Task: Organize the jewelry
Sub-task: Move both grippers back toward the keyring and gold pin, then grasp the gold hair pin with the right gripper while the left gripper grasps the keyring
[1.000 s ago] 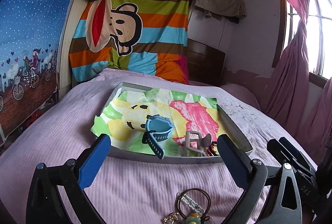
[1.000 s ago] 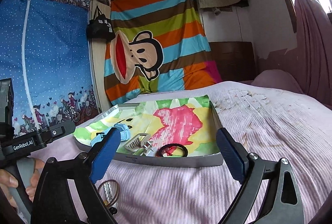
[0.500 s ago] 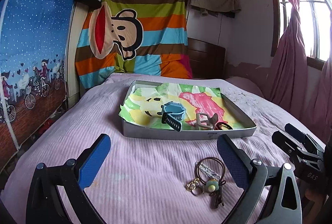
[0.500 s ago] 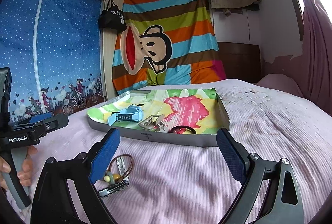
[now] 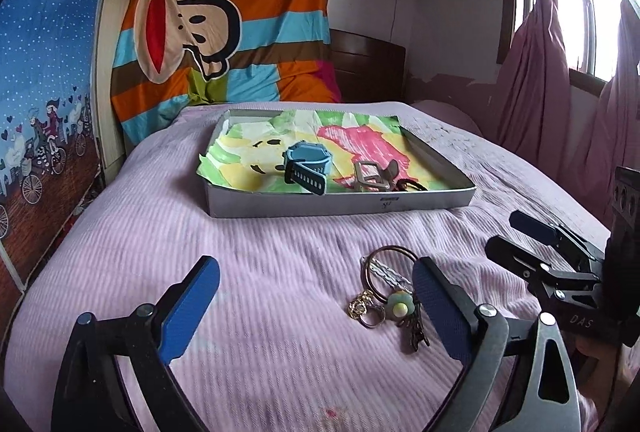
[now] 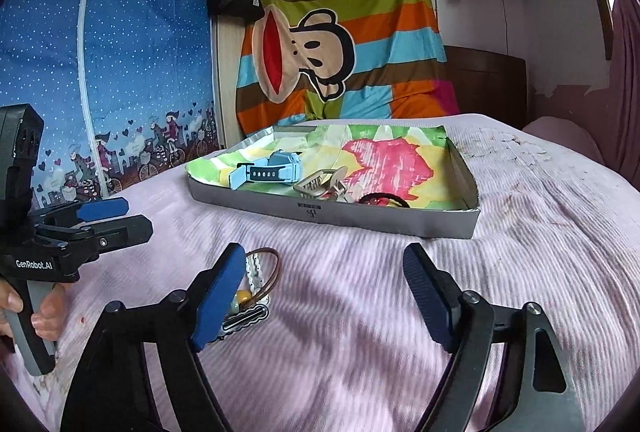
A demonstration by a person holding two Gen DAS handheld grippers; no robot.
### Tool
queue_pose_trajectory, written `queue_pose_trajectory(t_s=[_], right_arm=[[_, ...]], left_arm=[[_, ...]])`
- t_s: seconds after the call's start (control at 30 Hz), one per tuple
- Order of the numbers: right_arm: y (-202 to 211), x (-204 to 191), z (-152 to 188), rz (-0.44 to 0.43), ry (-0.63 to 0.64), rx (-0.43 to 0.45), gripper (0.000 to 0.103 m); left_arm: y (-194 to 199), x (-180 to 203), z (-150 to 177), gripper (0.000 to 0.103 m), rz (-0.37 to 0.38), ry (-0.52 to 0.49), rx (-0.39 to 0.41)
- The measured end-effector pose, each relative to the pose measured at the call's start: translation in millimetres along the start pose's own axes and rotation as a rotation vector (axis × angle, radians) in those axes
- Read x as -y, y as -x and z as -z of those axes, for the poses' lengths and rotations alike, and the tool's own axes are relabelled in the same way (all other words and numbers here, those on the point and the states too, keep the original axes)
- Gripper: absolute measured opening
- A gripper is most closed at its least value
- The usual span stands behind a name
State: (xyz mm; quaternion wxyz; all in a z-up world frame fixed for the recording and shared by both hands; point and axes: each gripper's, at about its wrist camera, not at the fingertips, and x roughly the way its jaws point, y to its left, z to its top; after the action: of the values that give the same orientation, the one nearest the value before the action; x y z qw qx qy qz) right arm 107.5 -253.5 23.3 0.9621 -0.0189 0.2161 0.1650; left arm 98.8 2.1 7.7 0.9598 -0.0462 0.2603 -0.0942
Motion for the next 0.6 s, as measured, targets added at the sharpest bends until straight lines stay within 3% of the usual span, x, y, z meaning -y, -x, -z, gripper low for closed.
queue_pose_trajectory(t_s=[0.37,0.6], right_arm=[[-22,-8,6,-0.04,0.008,-0.085,0.034],[-34,-14,6,-0.069,0.025,-0.129,0.033]], left_arm=[[-28,-4,10,0.043,0.153,0.03,-0.172],[-40,-5,17,0.028,0.202,0.044,-0.241]])
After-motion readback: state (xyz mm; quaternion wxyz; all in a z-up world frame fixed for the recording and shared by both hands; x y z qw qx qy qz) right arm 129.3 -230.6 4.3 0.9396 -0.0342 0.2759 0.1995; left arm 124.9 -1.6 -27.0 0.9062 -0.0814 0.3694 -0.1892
